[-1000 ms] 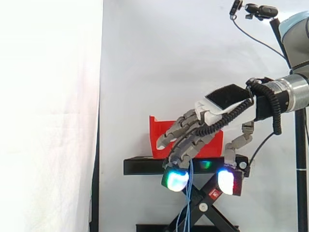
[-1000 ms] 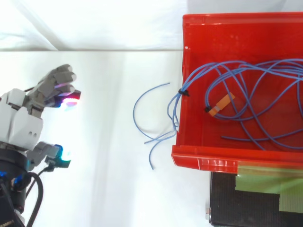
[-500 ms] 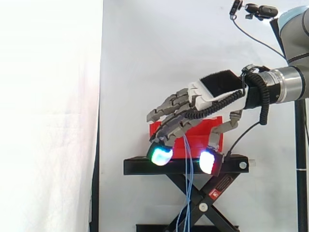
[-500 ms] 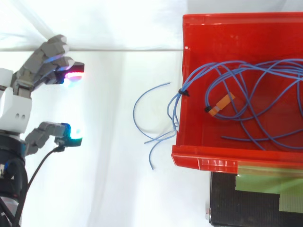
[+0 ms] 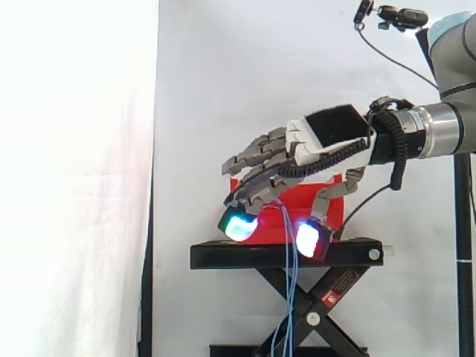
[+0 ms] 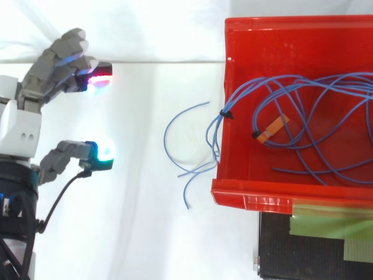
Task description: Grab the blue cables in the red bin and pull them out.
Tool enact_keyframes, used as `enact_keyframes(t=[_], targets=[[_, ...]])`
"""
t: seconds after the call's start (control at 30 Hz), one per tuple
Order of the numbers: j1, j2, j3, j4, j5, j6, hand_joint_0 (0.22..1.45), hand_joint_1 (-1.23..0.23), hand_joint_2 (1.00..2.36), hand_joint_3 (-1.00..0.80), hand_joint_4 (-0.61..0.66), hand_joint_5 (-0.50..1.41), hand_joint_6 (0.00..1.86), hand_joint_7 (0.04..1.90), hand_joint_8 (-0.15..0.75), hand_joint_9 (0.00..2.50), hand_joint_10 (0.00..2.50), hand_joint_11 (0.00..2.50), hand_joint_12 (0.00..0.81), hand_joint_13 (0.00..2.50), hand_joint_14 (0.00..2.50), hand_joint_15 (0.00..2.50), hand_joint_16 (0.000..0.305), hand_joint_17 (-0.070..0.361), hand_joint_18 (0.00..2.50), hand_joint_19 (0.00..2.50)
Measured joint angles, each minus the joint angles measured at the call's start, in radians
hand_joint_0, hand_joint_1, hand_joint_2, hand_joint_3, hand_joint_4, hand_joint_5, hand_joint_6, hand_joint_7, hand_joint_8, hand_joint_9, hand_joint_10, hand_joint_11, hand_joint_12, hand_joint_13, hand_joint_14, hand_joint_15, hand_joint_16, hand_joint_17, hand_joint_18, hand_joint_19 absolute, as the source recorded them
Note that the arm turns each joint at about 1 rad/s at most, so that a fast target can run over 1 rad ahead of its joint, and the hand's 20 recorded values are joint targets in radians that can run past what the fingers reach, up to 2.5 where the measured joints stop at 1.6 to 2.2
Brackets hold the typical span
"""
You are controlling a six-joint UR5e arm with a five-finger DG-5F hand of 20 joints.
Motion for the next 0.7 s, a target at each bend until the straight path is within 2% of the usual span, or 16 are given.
enact_keyframes(t=[0.13, 0.37, 0.57, 0.7], targets=[[-0.008, 0.000, -0.033, 0.053, -0.001, -0.024, 0.73, -0.95, 1.00, -1.00, 0.09, 0.64, 0.01, 0.62, 0.220, 0.59, 0.02, 0.49, 0.327, 0.40, 0.01, 0.32, 0.045, 0.102, 0.41, 0.55], [-0.021, 0.000, -0.116, 0.210, -0.005, -0.033, 0.73, -0.95, 1.00, -1.00, 0.09, 0.67, 0.01, 0.66, 0.220, 0.60, 0.02, 0.50, 0.326, 0.40, 0.01, 0.31, 0.045, 0.102, 0.41, 0.55], [-0.022, -0.004, -0.135, 0.244, -0.007, -0.029, 0.73, -0.95, 1.00, -1.00, 0.10, 0.71, 0.01, 0.66, 0.220, 0.60, 0.02, 0.49, 0.326, 0.40, 0.01, 0.32, 0.045, 0.102, 0.41, 0.55], [-0.022, -0.033, -0.135, 0.252, -0.027, 0.003, 0.73, -0.95, 1.00, -1.00, 0.10, 0.74, 0.01, 0.66, 0.222, 0.61, 0.02, 0.49, 0.325, 0.40, 0.01, 0.31, 0.045, 0.101, 0.41, 0.55]])
